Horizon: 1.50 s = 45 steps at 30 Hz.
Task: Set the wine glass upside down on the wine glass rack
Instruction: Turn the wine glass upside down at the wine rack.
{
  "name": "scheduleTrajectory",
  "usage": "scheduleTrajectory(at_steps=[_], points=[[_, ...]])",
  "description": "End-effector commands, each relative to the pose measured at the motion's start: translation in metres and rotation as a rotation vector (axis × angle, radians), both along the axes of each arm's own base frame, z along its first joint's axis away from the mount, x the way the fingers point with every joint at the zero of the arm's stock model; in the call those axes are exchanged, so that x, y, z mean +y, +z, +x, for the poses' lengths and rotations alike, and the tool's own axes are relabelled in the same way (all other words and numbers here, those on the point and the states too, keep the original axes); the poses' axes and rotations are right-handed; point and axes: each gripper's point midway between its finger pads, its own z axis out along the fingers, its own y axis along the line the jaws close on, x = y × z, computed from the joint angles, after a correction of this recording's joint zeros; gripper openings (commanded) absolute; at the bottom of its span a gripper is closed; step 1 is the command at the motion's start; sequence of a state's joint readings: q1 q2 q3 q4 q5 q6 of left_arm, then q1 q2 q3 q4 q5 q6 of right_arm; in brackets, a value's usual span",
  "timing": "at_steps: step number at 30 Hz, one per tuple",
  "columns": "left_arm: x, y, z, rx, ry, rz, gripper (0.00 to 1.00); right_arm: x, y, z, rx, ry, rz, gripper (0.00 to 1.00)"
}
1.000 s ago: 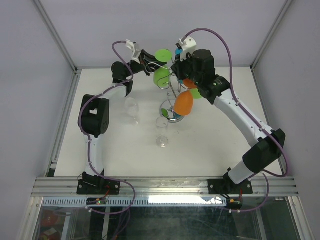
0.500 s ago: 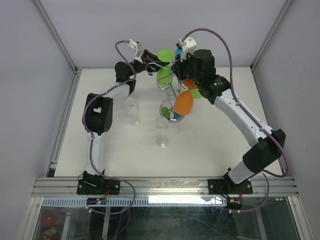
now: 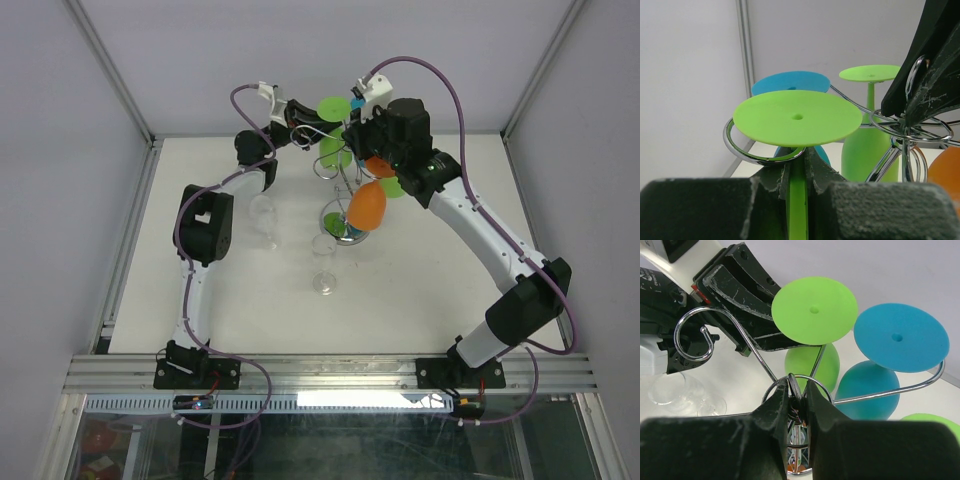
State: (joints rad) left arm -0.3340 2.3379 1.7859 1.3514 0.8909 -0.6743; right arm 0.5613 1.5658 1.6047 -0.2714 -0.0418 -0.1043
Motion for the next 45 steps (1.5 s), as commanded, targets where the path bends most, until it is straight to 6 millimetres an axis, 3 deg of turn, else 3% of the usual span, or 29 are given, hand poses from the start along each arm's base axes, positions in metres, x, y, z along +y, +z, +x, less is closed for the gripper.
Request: scheduleTrajectory(at_steps=[1, 13, 23, 34, 39, 45], points=[[0.004, 0.022, 0.003, -0.015, 0.023, -0.057, 0.00, 0.007, -0.009, -0.011, 0.028, 0.057, -0.016, 0.00], [0.013, 0.032, 0.031, 0.049, 0.145, -0.124, 0.00, 0.009, -0.011, -0.012, 0.034, 0.070, -0.020, 0.00], [0.033, 0.037, 0.039, 0.073, 0.216, -0.163, 0.00, 0.009, -0.012, -0.012, 0.035, 0.068, -0.025, 0.00], [0.044, 0.044, 0.024, 0.042, 0.212, -0.164, 0.00, 0.008, -0.015, -0.009, 0.037, 0.058, -0.035, 0.00], [0.042, 0.038, 0.004, 0.005, 0.159, -0.121, 0.00, 0.006, -0.016, -0.007, 0.035, 0.047, -0.042, 0.00], [0.037, 0.029, -0.005, -0.009, 0.142, -0.053, 0.04, 0.008, -0.018, -0.005, 0.040, 0.048, -0.043, 0.00]])
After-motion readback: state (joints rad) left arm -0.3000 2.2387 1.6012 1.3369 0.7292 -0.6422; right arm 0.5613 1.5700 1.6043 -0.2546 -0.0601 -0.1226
